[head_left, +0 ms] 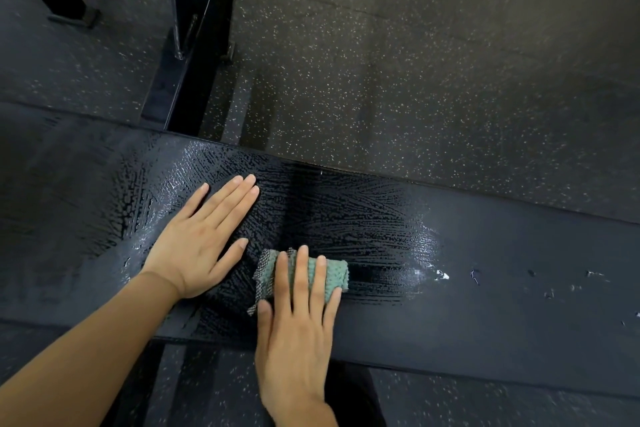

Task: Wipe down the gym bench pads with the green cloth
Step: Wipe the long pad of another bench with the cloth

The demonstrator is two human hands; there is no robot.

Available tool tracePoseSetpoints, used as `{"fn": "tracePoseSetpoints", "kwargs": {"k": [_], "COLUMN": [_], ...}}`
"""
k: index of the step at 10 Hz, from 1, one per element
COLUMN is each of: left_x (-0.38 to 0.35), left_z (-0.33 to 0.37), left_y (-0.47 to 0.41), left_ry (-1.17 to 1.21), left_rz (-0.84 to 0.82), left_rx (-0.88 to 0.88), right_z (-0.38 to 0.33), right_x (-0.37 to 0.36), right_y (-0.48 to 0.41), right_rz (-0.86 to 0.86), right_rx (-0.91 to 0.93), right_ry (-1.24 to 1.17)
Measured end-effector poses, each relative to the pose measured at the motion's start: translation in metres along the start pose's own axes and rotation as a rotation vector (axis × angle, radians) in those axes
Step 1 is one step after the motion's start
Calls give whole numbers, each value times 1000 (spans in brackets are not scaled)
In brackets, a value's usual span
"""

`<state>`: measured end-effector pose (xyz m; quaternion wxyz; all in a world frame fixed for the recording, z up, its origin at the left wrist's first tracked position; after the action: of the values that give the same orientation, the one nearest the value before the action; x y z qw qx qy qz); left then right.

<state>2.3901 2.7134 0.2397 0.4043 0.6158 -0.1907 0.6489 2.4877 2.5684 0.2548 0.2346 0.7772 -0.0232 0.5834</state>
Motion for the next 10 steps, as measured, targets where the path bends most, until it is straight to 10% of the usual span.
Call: {"fn": "tracePoseSetpoints", "kwargs": {"k": [5, 10], "left_x": [-2, 1], "left_z": [-1, 1], "left_y": [0, 0], "left_ry": [-11, -5], "left_rz": [-9, 1], "left_rx": [2, -1], "right_z": [68, -1], "right_x": [2, -9], "right_y": [24, 29], "right_rz": [62, -56], "right_rx": [-297, 53], "right_ry": [-111, 30]}}
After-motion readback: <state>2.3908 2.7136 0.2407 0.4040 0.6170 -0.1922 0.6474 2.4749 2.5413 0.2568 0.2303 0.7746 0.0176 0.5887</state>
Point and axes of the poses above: each hand's wrist, its own y-axis away from the middle knuckle, its own x-axis out of the back of the hand, z = x × y, the point moved 6 cm from there along -y, towards the middle knuckle, and after that the axes turned 7 degrees about -z, right-handed, at the moved point
